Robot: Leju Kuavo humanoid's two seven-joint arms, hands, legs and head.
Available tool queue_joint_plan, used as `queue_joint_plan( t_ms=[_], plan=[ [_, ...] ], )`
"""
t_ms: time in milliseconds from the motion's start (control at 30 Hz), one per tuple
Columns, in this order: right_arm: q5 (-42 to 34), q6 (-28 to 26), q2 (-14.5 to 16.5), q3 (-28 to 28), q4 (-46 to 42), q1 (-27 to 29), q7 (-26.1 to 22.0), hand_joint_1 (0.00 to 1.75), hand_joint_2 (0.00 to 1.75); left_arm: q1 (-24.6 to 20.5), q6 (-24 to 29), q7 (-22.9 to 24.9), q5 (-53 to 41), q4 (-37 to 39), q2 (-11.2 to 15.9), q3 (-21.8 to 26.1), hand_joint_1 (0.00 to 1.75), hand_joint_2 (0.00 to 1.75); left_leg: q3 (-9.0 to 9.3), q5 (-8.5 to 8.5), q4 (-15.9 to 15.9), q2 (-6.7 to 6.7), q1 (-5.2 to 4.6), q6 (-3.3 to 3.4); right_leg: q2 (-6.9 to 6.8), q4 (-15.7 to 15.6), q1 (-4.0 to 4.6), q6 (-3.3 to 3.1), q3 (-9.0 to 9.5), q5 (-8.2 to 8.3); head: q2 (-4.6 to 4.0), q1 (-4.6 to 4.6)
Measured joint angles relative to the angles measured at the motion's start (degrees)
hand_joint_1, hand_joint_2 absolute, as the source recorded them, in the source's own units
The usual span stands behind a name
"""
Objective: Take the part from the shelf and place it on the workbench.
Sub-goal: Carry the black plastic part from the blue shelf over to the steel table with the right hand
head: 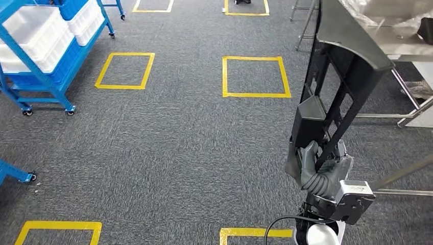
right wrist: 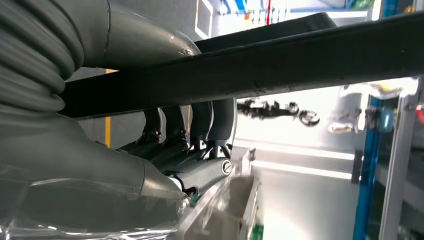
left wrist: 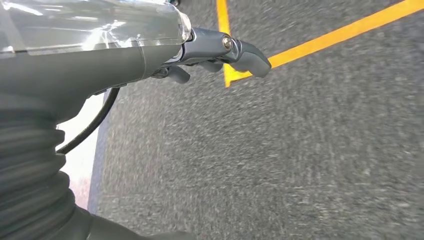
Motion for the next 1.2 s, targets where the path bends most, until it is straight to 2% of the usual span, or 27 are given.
queue_joint_plan(
  t_ms=[33,100,167,200,233,267,300,333,400,467,500,533,567,633,667,700,733,767,800,833,867,933,967,1000,1067,1133,1200],
  plan=[
    [0.1,-0.1,0.0,-0.1,0.0,0.1,0.1,1.75,1.75,-0.1,0.0,-0.1,-0.2,0.0,0.0,0.0,0.00,1.75,0.09,-0.18,0.0,0.28,0.05,-0.28,0.59,-0.1,-0.07,-0.34,-0.02,0.09,0.00,0.01],
    [0.4,-0.3,-0.2,-0.4,-0.1,0.1,0.2,1.75,1.75,-0.2,-0.1,-0.1,-0.5,0.0,-0.1,-0.1,0.00,1.75,-0.39,-1.65,1.7,-1.41,0.28,-0.84,1.65,-0.4,-0.30,-1.04,0.05,0.35,0.00,-0.03],
    [0.7,-0.5,-0.2,-0.5,-0.3,0.1,0.2,1.75,1.75,-0.1,-0.3,-0.2,-0.8,0.0,-0.3,-0.2,0.00,1.75,-3.02,-5.32,8.0,-4.40,0.53,-1.19,2.69,-0.6,-0.38,-1.56,0.06,0.49,0.00,-0.11],
    [0.8,-0.5,-0.2,-0.5,-0.3,0.1,0.2,1.75,1.75,0.0,-0.3,-0.1,-0.9,0.0,-0.3,-0.2,0.00,1.75,-4.95,-7.23,12.1,-5.20,0.57,-1.24,3.31,-0.6,-0.31,-1.70,0.02,0.50,0.00,-0.13],
    [0.9,-0.6,-0.2,-0.6,-0.3,0.1,0.2,1.75,1.75,0.1,-0.4,-0.1,-1.0,0.0,-0.4,-0.3,0.00,1.75,-6.61,-8.34,15.5,-5.55,0.59,-1.26,4.02,-0.5,-0.22,-1.76,-0.01,0.50,0.01,-0.12],
    [1.0,-0.7,-0.2,-0.6,-0.3,0.2,0.3,1.75,1.75,0.2,-0.5,-0.1,-1.0,0.0,-0.4,-0.3,0.00,1.75,-7.48,-8.28,17.1,-5.71,0.59,-1.21,4.79,-0.4,-0.15,-1.78,0.01,0.49,0.01,-0.11],
    [1.2,-0.8,-0.2,-0.6,-0.3,0.3,0.3,1.75,1.75,0.2,-0.5,-0.1,-1.0,0.0,-0.4,-0.3,0.00,1.75,-7.28,-6.97,16.2,-5.84,0.59,-1.08,5.60,-0.3,-0.11,-1.77,0.04,0.48,0.01,-0.11],
    [1.4,-0.9,-0.2,-0.7,-0.3,0.3,0.3,1.75,1.75,0.3,-0.6,-0.1,-1.0,0.0,-0.4,-0.4,0.00,1.75,-6.06,-4.72,13.1,-6.23,0.59,-0.88,6.42,-0.2,-0.11,-1.74,0.10,0.45,0.01,-0.11],
    [1.8,-1.1,-0.2,-0.7,-0.3,0.3,0.2,1.75,1.75,0.4,-0.7,-0.1,-1.1,0.0,-0.4,-0.4,0.00,1.75,-2.94,-0.75,5.2,-9.03,0.65,-0.35,7.87,0.1,-0.17,-1.55,-0.02,0.40,0.00,-0.09],
    [2.2,-1.4,-0.2,-0.7,-0.3,0.3,0.2,1.75,1.75,0.5,-0.7,-0.1,-1.4,0.0,-0.3,-0.5,0.00,1.75,-1.51,0.32,1.4,-11.44,0.61,0.02,9.15,0.3,-0.49,-0.95,-0.62,0.59,0.01,-0.08],
    [2.4,-1.6,-0.2,-0.7,-0.3,0.4,0.2,1.75,1.75,0.4,-0.8,-0.2,-1.5,0.0,-0.3,-0.5,0.00,1.75,-1.42,0.26,1.0,-11.53,0.53,0.17,9.83,0.2,-0.66,-0.53,-0.92,0.80,0.01,-0.09],
    [2.6,-1.7,-0.2,-0.7,-0.3,0.6,0.3,1.75,1.75,0.3,-0.8,-0.2,-1.6,0.0,-0.3,-0.6,0.00,1.75,-1.29,0.41,0.7,-10.85,0.48,0.42,10.58,0.0,-0.78,-0.05,-1.12,1.06,0.01,-0.09],
    [2.8,-1.8,-0.2,-0.7,-0.3,0.7,0.3,1.75,1.75,0.2,-0.9,-0.2,-1.6,0.0,-0.3,-0.6,0.00,1.75,-1.07,0.71,0.2,-10.05,0.54,0.75,10.44,0.1,-0.77,0.28,-1.28,1.03,0.00,-0.07],
    [3.5,-2.2,-0.2,-0.7,-0.4,0.8,0.2,1.75,1.75,0.2,-1.0,-0.4,-1.6,0.0,-0.4,-0.7,0.00,1.75,-0.65,1.38,-0.9,-8.30,0.75,1.44,7.69,2.7,-0.47,0.69,-2.65,-0.73,0.00,0.09],
    [4.1,-2.5,-0.2,-0.7,-0.4,0.8,0.2,1.75,1.75,0.3,-1.1,-0.5,-1.6,0.0,-0.4,-0.7,0.00,1.75,-0.57,1.55,-1.2,-7.42,0.73,1.63,5.56,5.6,-0.44,0.77,-4.09,-2.52,0.00,0.16],
    [5.0,-2.9,-0.2,-0.7,-0.3,0.7,0.2,1.75,1.75,0.4,-1.1,-0.6,-1.6,0.0,-0.4,-0.7,0.00,1.75,-0.61,1.57,-1.3,-6.63,0.65,1.74,4.10,9.3,-0.46,0.92,-5.88,-4.43,0.00,0.24],
    [6.0,-3.5,-0.2,-0.7,-0.2,0.8,0.2,1.75,1.75,0.5,-1.2,-0.6,-1.6,0.0,-0.4,-0.7,0.00,1.75,-0.67,1.53,-1.3,-5.76,0.56,1.74,3.36,12.8,-0.56,1.10,-7.55,-5.84,0.00,0.24],
    [7.1,-4.1,-0.2,-0.7,-0.1,0.8,0.2,1.75,1.75,0.5,-1.2,-0.7,-1.7,0.0,-0.4,-0.7,0.00,1.75,-0.69,1.47,-1.2,-4.91,0.51,1.70,3.03,14.8,-0.67,1.24,-8.48,-6.28,0.00,0.25],
    [8.0,-4.6,-0.2,-0.7,0.0,0.9,0.2,1.75,1.75,0.5,-1.2,-0.7,-1.7,0.0,-0.4,-0.7,0.00,1.75,-0.67,1.39,-1.2,-4.09,0.49,1.62,2.82,14.7,-0.76,1.34,-8.34,-5.69,0.00,0.25],
    [8.7,-5.0,-0.2,-0.7,0.0,0.9,0.2,1.75,1.75,0.5,-1.3,-0.7,-1.8,0.0,-0.4,-0.7,0.00,1.75,-0.60,1.29,-1.2,-3.31,0.50,1.48,2.45,12.4,-0.81,1.41,-6.92,-4.16,0.00,0.25],
    [9.1,-5.2,-0.2,-0.7,0.1,0.9,0.2,1.75,1.75,0.4,-1.3,-0.7,-1.8,0.0,-0.4,-0.7,0.00,1.75,-0.47,1.14,-1.1,-2.64,0.51,1.28,1.62,8.3,-0.83,1.42,-4.53,-2.27,0.01,0.26],
    [9.6,-5.4,-0.2,-0.7,0.1,0.8,0.3,1.75,1.75,0.4,-1.3,-0.7,-1.8,0.0,-0.4,-0.7,0.00,1.75,-0.27,0.67,-0.8,-1.57,0.28,0.66,-0.38,1.3,-0.52,1.06,-0.47,-0.13,0.01,0.20],
    [9.8,-5.6,-0.2,-0.7,0.1,0.8,0.3,1.75,1.75,0.3,-1.3,-0.7,-1.8,0.0,-0.5,-0.7,0.00,1.75,-0.16,0.45,-0.7,-1.12,0.17,0.33,-0.88,-0.3,-0.34,0.76,0.42,0.07,0.01,0.18],
    [10.0,-5.8,-0.2,-0.7,0.2,0.7,0.4,1.75,1.75,0.2,-1.3,-0.7,-1.9,0.0,-0.5,-0.7,0.00,1.75,-0.02,0.29,-0.7,-0.65,0.07,0.01,-0.73,-0.6,-0.15,0.40,0.50,-0.11,0.01,0.14],
    [10.9,-6.4,-0.2,-0.7,0.2,0.8,0.8,1.75,1.75,-0.1,-1.3,-0.7,-2.0,0.0,-0.5,-0.7,0.00,1.75,0.28,-0.08,-0.5,-0.02,0.20,-0.58,0.52,-0.7,-0.23,-0.31,0.44,0.04,0.00,0.14],
    [13.4,-7.9,-0.2,-0.7,0.3,0.6,1.4,1.75,1.75,-0.2,-1.4,-0.8,-2.3,0.0,-0.5,-0.7,0.00,1.75,-0.64,-2.03,2.1,-1.68,0.44,-1.09,1.62,-1.0,-0.43,-1.00,0.52,0.26,0.01,0.04],
    [17.1,-9.6,-0.2,-0.7,0.5,0.3,2.1,1.75,1.75,0.0,-1.5,-0.8,-2.7,0.0,-0.5,-0.7,0.00,1.75,-3.97,-5.86,9.4,-4.38,0.61,-1.33,2.75,-1.1,-0.36,-1.49,0.52,0.34,0.01,-0.07]
  ],
)
